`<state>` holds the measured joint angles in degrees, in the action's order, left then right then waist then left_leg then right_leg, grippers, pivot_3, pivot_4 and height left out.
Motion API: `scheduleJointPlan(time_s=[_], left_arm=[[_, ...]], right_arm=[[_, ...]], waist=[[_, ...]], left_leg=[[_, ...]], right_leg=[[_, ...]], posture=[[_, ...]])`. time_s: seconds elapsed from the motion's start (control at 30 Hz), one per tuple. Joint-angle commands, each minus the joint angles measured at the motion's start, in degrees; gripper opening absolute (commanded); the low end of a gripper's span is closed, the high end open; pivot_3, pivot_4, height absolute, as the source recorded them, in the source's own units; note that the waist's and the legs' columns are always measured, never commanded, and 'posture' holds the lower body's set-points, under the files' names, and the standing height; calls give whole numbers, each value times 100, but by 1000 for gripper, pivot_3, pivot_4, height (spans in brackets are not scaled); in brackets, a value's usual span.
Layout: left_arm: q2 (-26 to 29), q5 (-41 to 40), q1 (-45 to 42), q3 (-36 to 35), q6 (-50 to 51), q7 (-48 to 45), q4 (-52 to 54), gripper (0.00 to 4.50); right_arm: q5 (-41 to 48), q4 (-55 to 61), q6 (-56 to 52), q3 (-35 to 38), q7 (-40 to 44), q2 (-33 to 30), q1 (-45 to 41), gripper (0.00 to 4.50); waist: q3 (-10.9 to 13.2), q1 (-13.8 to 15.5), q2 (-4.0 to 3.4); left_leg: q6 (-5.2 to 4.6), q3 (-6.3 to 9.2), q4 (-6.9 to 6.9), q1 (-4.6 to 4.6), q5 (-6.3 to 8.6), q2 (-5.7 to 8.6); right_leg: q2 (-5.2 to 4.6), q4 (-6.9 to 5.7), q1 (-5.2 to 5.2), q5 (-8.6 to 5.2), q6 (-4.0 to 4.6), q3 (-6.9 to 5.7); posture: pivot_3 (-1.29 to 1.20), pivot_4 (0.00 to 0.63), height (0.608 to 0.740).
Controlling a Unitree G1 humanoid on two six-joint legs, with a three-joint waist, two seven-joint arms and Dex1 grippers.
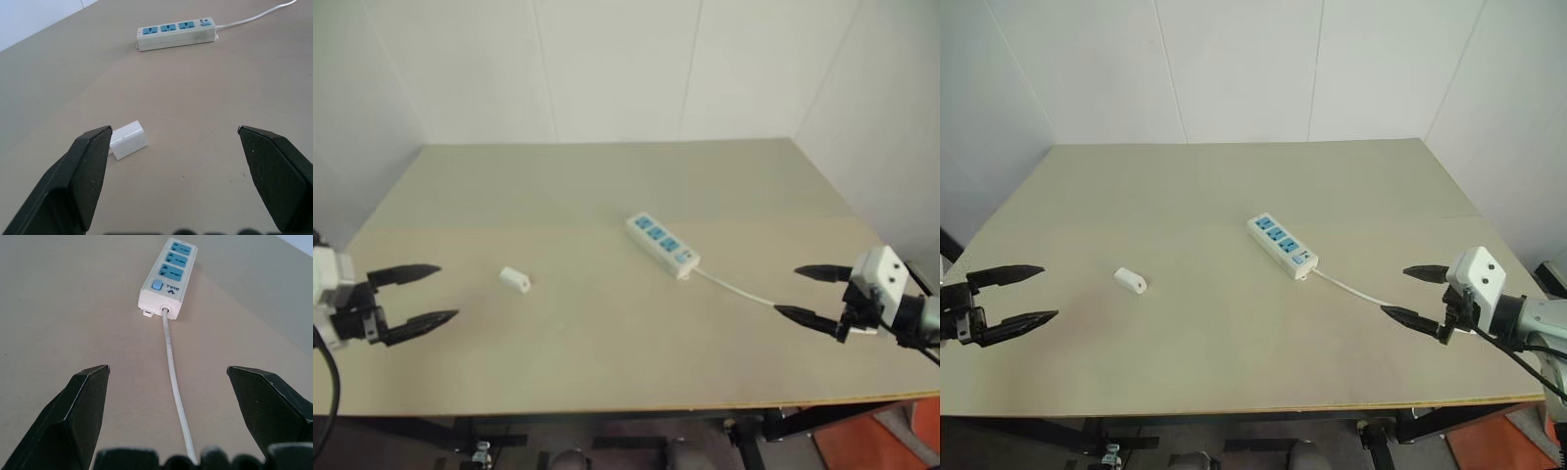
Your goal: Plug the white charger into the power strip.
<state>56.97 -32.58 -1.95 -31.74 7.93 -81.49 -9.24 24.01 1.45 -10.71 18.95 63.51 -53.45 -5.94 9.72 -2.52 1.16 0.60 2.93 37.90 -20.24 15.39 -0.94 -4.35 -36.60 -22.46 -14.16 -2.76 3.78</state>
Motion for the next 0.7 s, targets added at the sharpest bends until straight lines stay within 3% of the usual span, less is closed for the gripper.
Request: scheduleJointPlan(time_s=[0.03,0.7], left_arm=[[137,-29,38,-203,-28,31,161,4491],[192,12,-66,-196,-72,76,54,4491]], right_arm=[[112,28,-59,158,-73,-4,-123,4500],[-12,45,72,25,-329,243,-229,4500]], waist=[[0,1,0],[1,2,1]], left_leg=[[0,0,0,0,0,0],[0,0,-2,-2,0,0]], right_leg=[[0,0,0,0,0,0],[-1,4,-1,0,0,0]], posture=[[0,150,740],[0,150,740]])
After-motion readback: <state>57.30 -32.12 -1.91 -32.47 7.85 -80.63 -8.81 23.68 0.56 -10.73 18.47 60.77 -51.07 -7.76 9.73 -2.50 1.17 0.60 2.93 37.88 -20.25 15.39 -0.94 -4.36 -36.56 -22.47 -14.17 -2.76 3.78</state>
